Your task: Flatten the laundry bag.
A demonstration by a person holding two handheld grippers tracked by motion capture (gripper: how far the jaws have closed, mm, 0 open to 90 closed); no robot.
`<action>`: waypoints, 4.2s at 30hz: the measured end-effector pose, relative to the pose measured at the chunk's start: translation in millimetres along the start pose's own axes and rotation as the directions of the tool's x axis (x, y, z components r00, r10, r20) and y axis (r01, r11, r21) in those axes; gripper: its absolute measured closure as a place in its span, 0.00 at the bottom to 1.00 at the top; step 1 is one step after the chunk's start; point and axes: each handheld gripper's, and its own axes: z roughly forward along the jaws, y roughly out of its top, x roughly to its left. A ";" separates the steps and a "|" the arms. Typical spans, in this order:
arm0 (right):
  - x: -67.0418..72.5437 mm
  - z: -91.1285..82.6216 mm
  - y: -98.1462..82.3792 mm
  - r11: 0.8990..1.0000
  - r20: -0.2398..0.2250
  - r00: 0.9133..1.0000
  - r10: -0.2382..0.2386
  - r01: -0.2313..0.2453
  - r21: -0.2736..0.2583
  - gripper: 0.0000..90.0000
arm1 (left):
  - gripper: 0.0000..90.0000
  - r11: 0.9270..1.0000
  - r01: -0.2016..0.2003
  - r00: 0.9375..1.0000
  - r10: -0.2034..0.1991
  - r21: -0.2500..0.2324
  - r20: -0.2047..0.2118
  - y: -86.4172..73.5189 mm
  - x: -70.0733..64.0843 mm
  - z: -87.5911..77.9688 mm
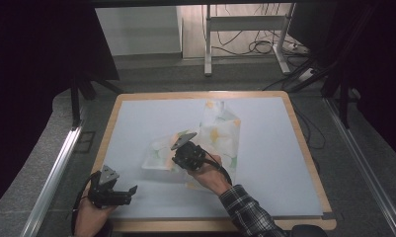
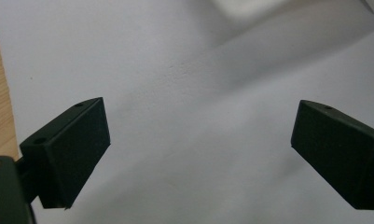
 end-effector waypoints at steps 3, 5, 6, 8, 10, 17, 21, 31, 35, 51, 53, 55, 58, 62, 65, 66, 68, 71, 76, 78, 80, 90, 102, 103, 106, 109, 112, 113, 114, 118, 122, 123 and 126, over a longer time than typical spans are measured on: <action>-5.2 -16.7 0.4 1.000 0.023 1.000 0.003 -0.002 -0.015 1.00 | 0.04 1.000 -0.002 1.000 0.002 0.001 -0.001 0.3 -0.6 0.4; -9.9 -27.9 -2.2 1.000 0.044 0.999 0.009 -0.008 -0.024 1.00 | 0.04 1.000 -0.004 1.000 0.004 0.003 -0.001 0.4 -0.9 0.5; -9.9 -27.9 -2.2 1.000 0.044 0.999 0.009 -0.008 -0.024 1.00 | 0.04 1.000 -0.004 1.000 0.004 0.003 -0.001 0.4 -0.9 0.5; -16.1 -39.9 -6.5 0.999 0.055 0.998 0.032 -0.030 -0.039 1.00 | 0.04 1.000 -0.002 1.000 0.002 0.001 -0.002 0.4 -1.2 0.6; -22.9 -53.1 -11.5 0.997 0.069 0.996 0.058 -0.054 -0.056 1.00 | 0.04 1.000 -0.003 1.000 0.003 -0.001 -0.002 0.5 -1.2 0.7; -53.1 -109.0 -40.3 0.984 0.148 0.977 0.154 -0.138 -0.113 1.00 | 0.04 1.000 -0.011 1.000 0.011 0.007 0.000 1.3 -2.5 1.9; -67.5 -134.1 -61.4 0.974 0.184 0.961 0.204 -0.181 -0.135 1.00 | 0.04 1.000 -0.010 1.000 0.010 0.009 0.000 1.3 -3.0 2.4; -90.4 -179.8 -122.4 0.943 0.242 0.915 0.322 -0.288 -0.168 1.00 | 0.04 1.000 -0.008 1.000 0.008 0.012 0.004 2.3 -4.8 5.1; -92.9 -185.4 -141.8 0.936 0.248 0.904 0.347 -0.316 -0.158 1.00 | 0.04 1.000 -0.017 1.000 0.017 0.019 0.004 2.8 -5.1 5.5; -66.5 -170.9 -109.1 0.946 0.086 0.947 0.310 -0.297 -0.133 0.28 | 0.04 1.000 -0.013 1.000 0.013 0.014 0.004 2.8 -4.2 5.6; -58.5 -163.3 -103.5 0.948 0.069 0.951 0.300 -0.290 -0.134 0.16 | 0.04 1.000 -0.017 1.000 0.017 0.018 0.004 2.8 -3.8 5.4; -49.4 -156.3 -98.0 0.952 0.067 0.955 0.289 -0.279 -0.126 0.06 | 0.04 1.000 -0.013 1.000 0.013 0.016 0.004 2.7 -4.4 5.5; -33.9 -147.4 -91.3 0.961 0.083 0.962 0.261 -0.251 -0.115 0.00 | 0.04 1.000 -0.009 1.000 0.009 0.012 0.004 2.7 -4.6 5.7; -20.5 -140.6 -88.5 0.967 0.111 0.965 0.238 -0.225 -0.120 0.00 | 0.04 1.000 -0.013 1.000 0.012 0.019 0.005 2.6 -4.1 5.8; -12.2 -130.0 -92.0 0.975 0.144 0.967 0.208 -0.194 -0.109 0.00 | 0.04 1.000 -0.011 1.000 0.011 0.017 0.005 2.6 -4.7 5.9; -12.2 -130.0 -92.0 0.975 0.144 0.967 0.208 -0.194 -0.109 0.00 | 0.04 1.000 -0.011 1.000 0.011 0.017 0.005 2.6 -4.7 5.9; -11.3 -123.8 -95.0 0.980 0.185 0.964 0.191 -0.176 -0.096 0.00 | 0.04 1.000 -0.015 1.000 0.015 0.022 0.006 2.6 -4.5 6.1; -11.3 -116.9 -98.1 0.984 0.251 0.953 0.172 -0.157 -0.080 0.08 | 0.04 1.000 -0.015 1.000 0.014 0.024 0.007 2.6 -4.5 6.4; -18.6 -120.5 -102.4 0.981 0.231 0.954 0.189 -0.171 -0.094 0.65 | 0.04 1.000 -0.012 1.000 0.011 0.021 0.007 2.5 -4.8 6.7; -23.4 -128.0 -105.8 0.975 0.233 0.949 0.212 -0.190 -0.115 0.96 | 0.04 1.000 -0.016 1.000 0.016 0.025 0.008 2.6 -4.9 6.7; -27.2 -135.9 -108.4 0.969 0.240 0.942 0.234 -0.208 -0.130 0.98 | 0.04 0.999 -0.020 1.000 0.020 0.028 0.009 2.8 -5.1 6.8; -52.8 -186.8 -134.6 0.943 0.312 0.891 0.328 -0.289 -0.167 0.98 | 0.04 0.999 -0.023 1.000 0.023 0.030 0.015 3.7 -6.6 7.8; -98.5 -249.6 -221.0 0.850 0.406 0.750 0.522 -0.499 -0.170 0.98 | 0.04 1.000 -0.019 0.998 0.019 0.007 0.063 13.2 -17.2 13.3; -101.3 -252.2 -226.9 0.840 0.404 0.741 0.537 -0.516 -0.170 0.98 | 0.03 1.000 -0.019 0.997 0.019 0.004 0.072 14.6 -19.1 14.3; -107.9 -253.5 -241.3 0.819 0.405 0.723 0.560 -0.556 -0.140 0.95 | 0.03 1.000 -0.001 0.995 0.003 -0.019 0.103 21.5 -25.3 16.7; -109.5 -251.7 -249.5 0.819 0.405 0.723 0.559 -0.559 -0.133 0.79 | 0.04 0.999 -0.011 0.990 0.018 -0.051 0.140 30.2 -34.8 17.4; -108.0 -254.2 -250.1 0.821 0.400 0.726 0.559 -0.552 -0.146 0.69 | 0.08 0.997 -0.011 0.989 0.023 -0.078 0.149 36.5 -41.3 18.4; -106.9 -256.2 -249.5 0.824 0.400 0.728 0.557 -0.547 -0.151 0.64 | 0.08 0.996 -0.007 0.986 0.022 -0.090 0.166 39.9 -44.2 19.0; -105.7 -258.0 -248.5 0.827 0.388 0.736 0.554 -0.542 -0.153 0.60 | 0.10 0.995 -0.010 0.983 0.028 -0.103 0.180 43.3 -47.7 19.7; -96.2 -264.4 -242.7 0.845 0.350 0.773 0.530 -0.515 -0.142 0.53 | 0.21 0.988 -0.090 0.972 0.115 -0.123 0.207 58.4 -73.5 28.2; -91.7 -265.3 -240.2 0.850 0.334 0.784 0.523 -0.505 -0.147 0.53 | 0.26 0.986 -0.120 0.956 0.147 -0.118 0.255 67.3 -89.6 38.6; -90.9 -265.3 -239.4 0.851 0.332 0.785 0.523 -0.504 -0.147 0.53 | 0.26 0.984 -0.134 0.949 0.161 -0.114 0.271 70.4 -94.7 42.6; -91.0 -263.9 -237.4 0.850 0.310 0.793 0.525 -0.504 -0.152 0.53 | 0.36 0.981 -0.170 0.937 0.189 -0.089 0.295 81.9 -116.8 61.5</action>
